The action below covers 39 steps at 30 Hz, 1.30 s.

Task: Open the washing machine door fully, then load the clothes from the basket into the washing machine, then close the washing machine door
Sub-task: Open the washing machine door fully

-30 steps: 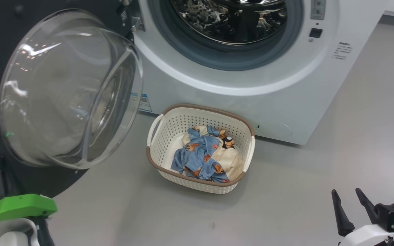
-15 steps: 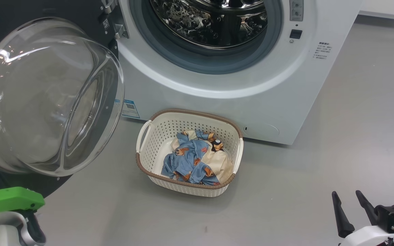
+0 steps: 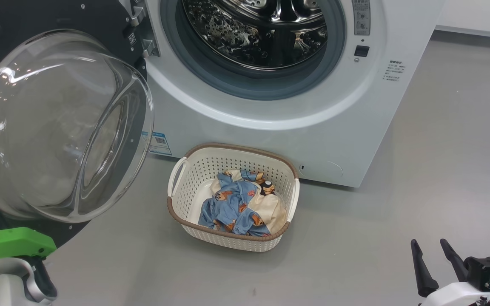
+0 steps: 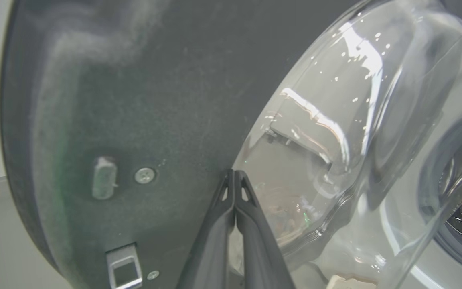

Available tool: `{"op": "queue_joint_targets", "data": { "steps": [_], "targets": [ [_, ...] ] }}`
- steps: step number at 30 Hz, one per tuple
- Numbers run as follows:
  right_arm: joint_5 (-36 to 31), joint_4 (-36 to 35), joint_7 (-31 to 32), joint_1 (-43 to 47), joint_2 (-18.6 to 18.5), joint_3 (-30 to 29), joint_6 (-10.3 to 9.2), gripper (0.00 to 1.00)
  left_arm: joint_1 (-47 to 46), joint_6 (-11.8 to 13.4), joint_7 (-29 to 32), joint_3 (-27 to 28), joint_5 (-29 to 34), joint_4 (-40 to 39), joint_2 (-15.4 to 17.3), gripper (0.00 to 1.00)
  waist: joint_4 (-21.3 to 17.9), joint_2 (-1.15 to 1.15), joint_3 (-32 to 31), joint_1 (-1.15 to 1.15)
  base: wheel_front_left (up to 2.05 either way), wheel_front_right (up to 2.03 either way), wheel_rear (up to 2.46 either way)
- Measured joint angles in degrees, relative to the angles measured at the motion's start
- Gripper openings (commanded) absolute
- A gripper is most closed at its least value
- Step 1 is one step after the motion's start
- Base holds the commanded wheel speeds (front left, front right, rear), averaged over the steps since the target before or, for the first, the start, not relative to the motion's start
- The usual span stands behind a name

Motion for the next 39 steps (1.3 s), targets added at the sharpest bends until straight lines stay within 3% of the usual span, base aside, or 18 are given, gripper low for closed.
{"op": "queue_joint_targets", "data": {
  "steps": [7,14,15,16,18,19,21,28,39],
  "targets": [
    [0.2,0.1,0.0,0.0,0.2,0.0,0.00,1.00,-0.3,0.0,0.0,0.4,-0.3,-1.1,-0.2,0.00,-0.1,0.00,-0.5,0.00,0.00,0.00,0.00],
    [0.3,0.4,0.0,0.3,0.6,-0.1,0.00,1.00,-0.5,-0.7,0.0,-1.5,-1.6,-9.5,-0.4,0.02,-0.2,0.00,-1.6,0.00,0.00,0.00,0.00],
    [0.3,0.5,0.0,0.3,0.6,0.3,0.00,1.00,-0.5,-0.9,-0.1,-1.9,-1.6,-11.2,-0.5,0.26,-0.3,0.00,-1.7,0.00,0.00,0.00,0.00],
    [0.3,0.5,0.0,0.3,0.7,0.6,0.00,1.00,-0.5,-1.2,-0.3,-2.2,-1.6,-12.9,-0.5,0.42,-0.4,0.00,-1.9,0.00,0.00,0.00,0.00],
    [0.3,0.5,0.0,0.3,1.0,1.0,0.00,1.00,-0.5,-1.9,-0.3,-3.2,-1.6,-16.3,-0.4,0.62,-0.7,0.00,-2.2,0.00,0.00,0.00,0.00],
    [0.3,0.5,0.0,0.3,1.1,1.2,0.00,1.00,-0.5,-2.5,-0.3,-4.1,-1.6,-17.6,-0.4,0.84,-0.9,0.00,-2.5,0.00,0.00,0.00,0.00],
    [0.3,0.5,0.0,0.3,1.2,1.4,0.00,1.00,-0.3,-3.9,-0.3,-6.1,-1.6,-20.1,-0.4,1.00,-1.4,0.00,-2.9,0.00,0.00,0.00,0.00],
    [0.3,0.4,0.0,0.3,1.6,3.5,0.00,1.00,3.8,-7.4,-0.3,-13.8,-2.7,-26.5,-0.4,1.00,-4.3,0.00,-4.0,0.00,0.00,0.00,0.00],
    [-0.2,-2.2,0.0,0.2,1.5,3.6,0.00,1.00,14.4,-8.6,-0.3,-20.8,-1.7,-23.8,-0.2,1.00,-12.0,0.00,-5.1,0.00,0.00,0.00,0.00]
  ]
}}
